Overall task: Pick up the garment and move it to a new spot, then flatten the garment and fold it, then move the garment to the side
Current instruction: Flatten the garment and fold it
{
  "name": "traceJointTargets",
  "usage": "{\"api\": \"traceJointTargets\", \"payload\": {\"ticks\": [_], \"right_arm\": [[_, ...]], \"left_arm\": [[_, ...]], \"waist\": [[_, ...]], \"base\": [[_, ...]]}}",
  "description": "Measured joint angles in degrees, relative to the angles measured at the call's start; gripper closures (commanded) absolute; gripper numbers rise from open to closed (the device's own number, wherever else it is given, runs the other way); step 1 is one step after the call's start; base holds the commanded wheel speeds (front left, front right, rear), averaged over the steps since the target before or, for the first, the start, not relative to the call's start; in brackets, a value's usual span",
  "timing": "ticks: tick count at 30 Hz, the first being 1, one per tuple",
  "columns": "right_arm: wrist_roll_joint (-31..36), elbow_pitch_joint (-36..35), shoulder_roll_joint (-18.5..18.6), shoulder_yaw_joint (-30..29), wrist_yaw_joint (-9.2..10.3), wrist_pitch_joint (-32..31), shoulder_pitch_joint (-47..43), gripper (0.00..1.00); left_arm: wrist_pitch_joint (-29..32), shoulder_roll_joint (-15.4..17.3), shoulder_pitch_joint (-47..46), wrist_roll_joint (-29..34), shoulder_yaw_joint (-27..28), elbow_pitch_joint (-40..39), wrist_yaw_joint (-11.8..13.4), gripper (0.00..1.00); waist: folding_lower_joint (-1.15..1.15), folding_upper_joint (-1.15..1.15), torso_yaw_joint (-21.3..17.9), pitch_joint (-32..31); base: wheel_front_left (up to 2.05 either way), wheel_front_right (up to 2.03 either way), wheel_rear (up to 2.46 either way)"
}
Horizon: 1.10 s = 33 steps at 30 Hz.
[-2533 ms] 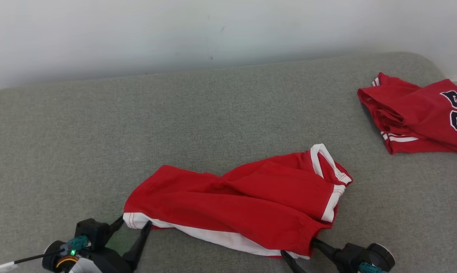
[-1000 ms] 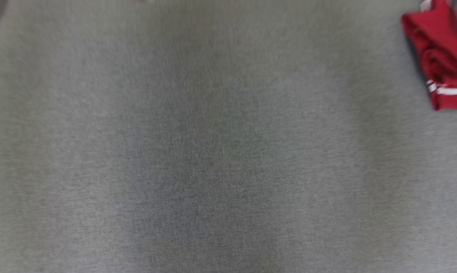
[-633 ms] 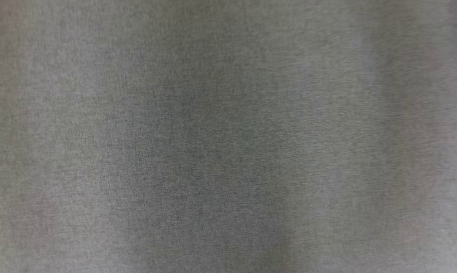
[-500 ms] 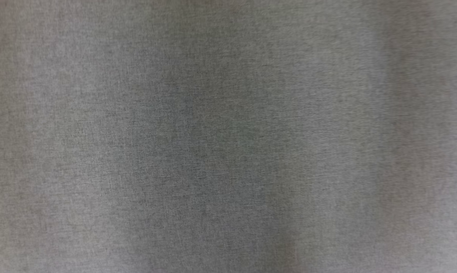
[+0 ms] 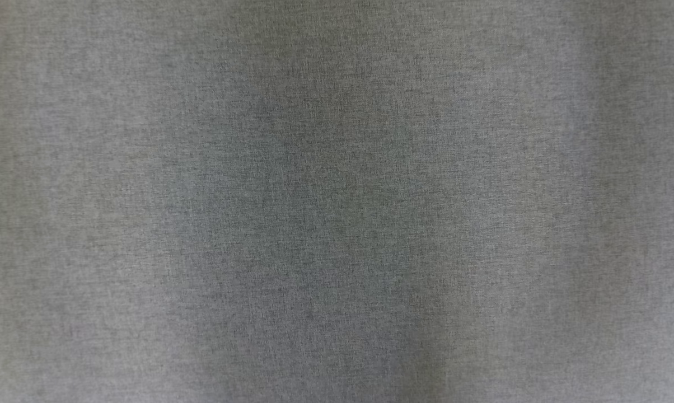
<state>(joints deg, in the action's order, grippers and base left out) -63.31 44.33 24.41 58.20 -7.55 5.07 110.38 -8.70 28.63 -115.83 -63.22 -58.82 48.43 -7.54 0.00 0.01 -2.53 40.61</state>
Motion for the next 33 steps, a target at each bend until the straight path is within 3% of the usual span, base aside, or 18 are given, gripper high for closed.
{"api": "traceJointTargets", "payload": {"ticks": [5,10,12,18,22,27,33], "right_arm": [[-2.71,-1.51,0.36,2.44,0.0,2.67,-4.16,1.0],[-6.24,-7.45,2.75,5.14,0.0,6.75,-13.75,1.0],[-8.22,-12.33,5.06,7.1,0.0,8.27,-21.65,1.0],[-9.82,-21.0,10.49,9.72,0.0,9.66,-36.69,1.0],[-7.68,-24.46,13.1,11.44,0.0,9.84,-45.63,1.0],[-7.43,-27.55,14.02,8.78,0.0,9.91,-57.57,1.0],[-3.97,-30.72,15.77,7.5,0.0,9.91,-70.92,1.0]], "left_arm": [[-4.49,0.57,5.65,-1.97,-1.41,-2.11,0.0,1.0],[-6.02,3.88,18.46,-5.03,-1.25,-8.62,0.01,1.0],[-6.33,5.9,27.97,-4.6,2.29,-14.32,0.03,1.0],[-6.34,7.78,50.98,-0.48,12.03,-28.74,4.44,1.0],[-6.35,7.95,67.37,2.71,16.71,-37.34,7.69,1.0],[-6.35,7.21,84.94,6.14,20.95,-43.44,9.84,1.0],[-6.34,4.37,101.84,8.33,25.27,-46.2,9.99,1.0]], "waist": [[0.0,0.0,0.11,-1.19],[0.0,-0.01,-0.01,-4.33],[-0.01,-0.01,-0.01,-6.86],[-0.02,-0.02,-0.08,-12.75],[-0.02,-0.01,-0.2,-16.84],[-0.03,-0.02,-0.4,-21.73],[-0.03,-0.02,-0.54,-27.04]], "base": [[0.0,0.0,0.0],[0.0,0.0,0.0],[0.0,0.0,0.0],[0.0,0.0,0.0],[0.0,0.0,0.0],[0.0,0.0,0.0],[0.0,0.0,0.0]]}}
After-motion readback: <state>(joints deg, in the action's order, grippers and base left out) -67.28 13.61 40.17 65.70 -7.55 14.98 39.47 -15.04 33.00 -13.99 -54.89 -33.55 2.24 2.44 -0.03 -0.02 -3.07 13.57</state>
